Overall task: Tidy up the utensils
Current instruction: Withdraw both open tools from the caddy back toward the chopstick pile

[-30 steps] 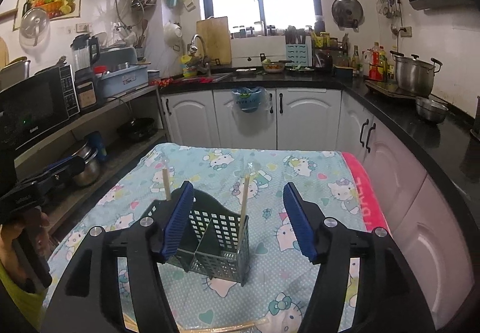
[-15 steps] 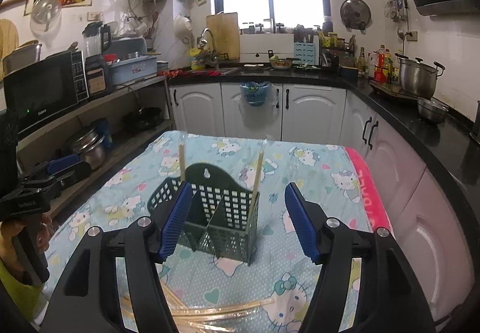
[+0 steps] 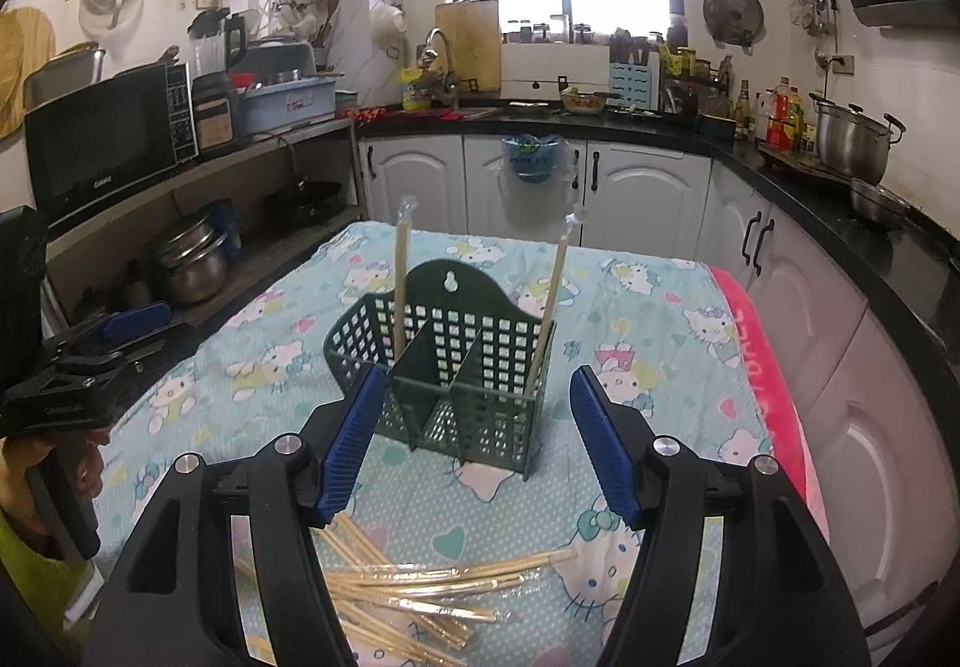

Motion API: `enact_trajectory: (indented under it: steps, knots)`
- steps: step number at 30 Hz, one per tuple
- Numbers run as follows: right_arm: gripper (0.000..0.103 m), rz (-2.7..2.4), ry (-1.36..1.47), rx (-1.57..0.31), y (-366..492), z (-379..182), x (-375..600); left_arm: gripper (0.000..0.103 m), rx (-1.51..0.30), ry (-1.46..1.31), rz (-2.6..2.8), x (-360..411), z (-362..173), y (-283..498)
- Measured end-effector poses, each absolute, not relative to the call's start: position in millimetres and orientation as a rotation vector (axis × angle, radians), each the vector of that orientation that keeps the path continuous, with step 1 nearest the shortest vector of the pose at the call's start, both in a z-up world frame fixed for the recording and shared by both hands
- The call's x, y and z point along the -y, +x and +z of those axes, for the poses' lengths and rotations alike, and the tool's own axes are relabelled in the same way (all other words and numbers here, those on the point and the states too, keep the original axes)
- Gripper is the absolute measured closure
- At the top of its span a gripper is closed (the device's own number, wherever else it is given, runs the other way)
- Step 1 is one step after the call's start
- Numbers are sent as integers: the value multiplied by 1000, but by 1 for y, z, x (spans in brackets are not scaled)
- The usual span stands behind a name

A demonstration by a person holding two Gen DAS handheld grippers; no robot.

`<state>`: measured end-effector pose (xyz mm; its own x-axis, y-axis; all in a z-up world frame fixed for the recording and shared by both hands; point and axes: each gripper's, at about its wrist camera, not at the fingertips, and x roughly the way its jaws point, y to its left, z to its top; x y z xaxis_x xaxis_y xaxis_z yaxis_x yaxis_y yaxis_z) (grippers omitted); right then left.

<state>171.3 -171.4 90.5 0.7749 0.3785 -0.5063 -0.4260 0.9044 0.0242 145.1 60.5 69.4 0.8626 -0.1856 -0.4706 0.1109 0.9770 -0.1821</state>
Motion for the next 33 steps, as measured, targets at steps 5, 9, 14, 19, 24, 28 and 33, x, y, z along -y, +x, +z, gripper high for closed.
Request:
enact_trajectory:
  steps: [5, 9, 14, 19, 24, 28, 33]
  knots:
    - [41, 449, -103, -548, 165, 81, 168, 11, -531, -160, -151, -62, 59, 141]
    - [41, 453, -110, -569, 161, 71, 167, 11, -550, -168, -144, -64, 51, 139]
    - [41, 454, -119, -598, 158, 57, 169, 11, -579, -184, -135, -69, 40, 138]
    - [41, 450, -125, -619, 155, 46, 172, 11, -604, -200, -127, -72, 30, 137]
    - [41, 441, -125, -643, 156, 37, 176, 11, -638, -211, -143, -70, 19, 135]
    - [41, 433, -129, -660, 159, 29, 179, 11, -669, -216, -166, -68, 9, 133]
    - [41, 412, -128, -689, 162, 17, 186, 11, -716, -233, -203, -65, -6, 128]
